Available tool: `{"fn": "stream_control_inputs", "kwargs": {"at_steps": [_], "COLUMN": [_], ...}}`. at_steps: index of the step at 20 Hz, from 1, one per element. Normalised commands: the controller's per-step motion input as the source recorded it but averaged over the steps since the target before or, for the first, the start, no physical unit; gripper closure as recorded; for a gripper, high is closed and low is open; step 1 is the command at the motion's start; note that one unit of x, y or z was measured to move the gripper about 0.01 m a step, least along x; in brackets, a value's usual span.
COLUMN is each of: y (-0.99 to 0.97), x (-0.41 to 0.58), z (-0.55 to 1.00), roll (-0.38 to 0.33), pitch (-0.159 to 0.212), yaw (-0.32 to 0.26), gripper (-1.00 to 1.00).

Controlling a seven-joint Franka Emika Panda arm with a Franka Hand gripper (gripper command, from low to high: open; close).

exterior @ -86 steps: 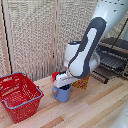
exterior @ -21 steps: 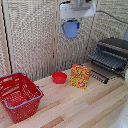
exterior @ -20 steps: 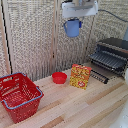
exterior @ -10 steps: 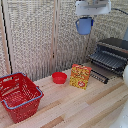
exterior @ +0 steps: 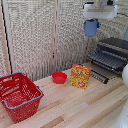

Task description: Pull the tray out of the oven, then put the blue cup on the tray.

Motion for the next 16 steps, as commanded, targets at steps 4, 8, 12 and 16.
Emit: {"fn": "stream_control_inputs", "kwargs": {"at_steps": [4,8,12,16], "y": [-0.69,-0.74,-0.68,-0.44], "x": [0.013,0.044,0.096,0.062], "z": [0.0,-0.04,-0.18,-0.55], "roll": [-0.001,-0.012,-0.053,-0.119], "pitch": [0.061,0.119,0.103,0.022], "yaw": [-0.19,-0.161,-0.169,-0.16], "gripper": [1.0,1.0,1.0,1.0]}}
